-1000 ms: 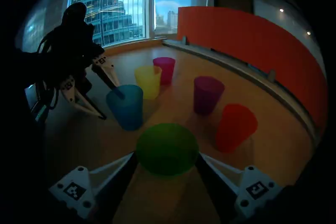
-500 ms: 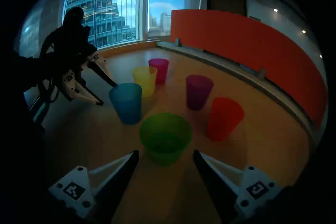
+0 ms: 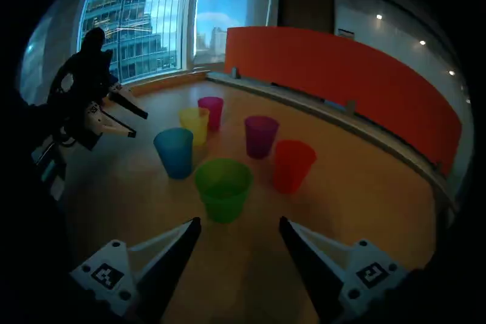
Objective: Pour water
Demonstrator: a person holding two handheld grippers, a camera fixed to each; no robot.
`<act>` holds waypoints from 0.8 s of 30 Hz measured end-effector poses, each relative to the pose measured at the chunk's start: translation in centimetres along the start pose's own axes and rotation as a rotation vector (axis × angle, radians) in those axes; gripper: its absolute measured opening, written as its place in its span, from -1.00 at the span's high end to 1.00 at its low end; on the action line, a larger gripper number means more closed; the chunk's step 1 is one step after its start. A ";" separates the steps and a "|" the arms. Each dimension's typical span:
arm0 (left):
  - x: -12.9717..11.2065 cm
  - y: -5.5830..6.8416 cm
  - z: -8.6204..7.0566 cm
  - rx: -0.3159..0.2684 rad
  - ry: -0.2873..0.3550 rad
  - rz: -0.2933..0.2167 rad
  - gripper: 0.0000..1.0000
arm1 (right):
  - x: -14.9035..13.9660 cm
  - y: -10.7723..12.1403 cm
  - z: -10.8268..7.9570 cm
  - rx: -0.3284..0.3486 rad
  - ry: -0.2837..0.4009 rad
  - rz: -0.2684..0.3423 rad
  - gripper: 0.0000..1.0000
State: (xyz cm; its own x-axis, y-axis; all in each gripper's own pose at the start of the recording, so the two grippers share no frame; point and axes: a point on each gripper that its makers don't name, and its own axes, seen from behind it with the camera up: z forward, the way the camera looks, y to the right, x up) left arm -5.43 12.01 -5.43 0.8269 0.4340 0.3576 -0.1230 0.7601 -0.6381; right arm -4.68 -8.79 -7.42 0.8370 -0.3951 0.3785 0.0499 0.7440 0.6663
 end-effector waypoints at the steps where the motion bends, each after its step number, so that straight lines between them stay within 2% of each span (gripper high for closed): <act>1: 0.2 -0.3 -0.2 0.009 0.009 -0.004 -0.66 | 0.3 0.1 -0.3 -0.006 0.009 0.009 -1.00; 8: 1.6 -1.8 -1.4 0.071 0.075 -0.036 -0.67 | 1.9 0.9 -1.8 -0.053 0.066 0.042 -1.00; 17: 2.9 -3.7 -2.3 0.152 0.164 -0.108 -0.66 | 3.9 2.4 -2.6 -0.144 0.150 0.083 -1.00; 24: 4.2 -6.0 -3.6 0.268 0.247 -0.121 -0.66 | 5.8 4.6 -3.5 -0.247 0.239 0.134 -1.00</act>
State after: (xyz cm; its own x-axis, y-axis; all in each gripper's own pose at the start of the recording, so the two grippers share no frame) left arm 0.78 7.59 -2.56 0.9475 0.2284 0.2236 -0.1283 0.9126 -0.3883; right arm 2.33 -5.82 -4.40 0.9473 -0.1696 0.2716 0.0364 0.8998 0.4349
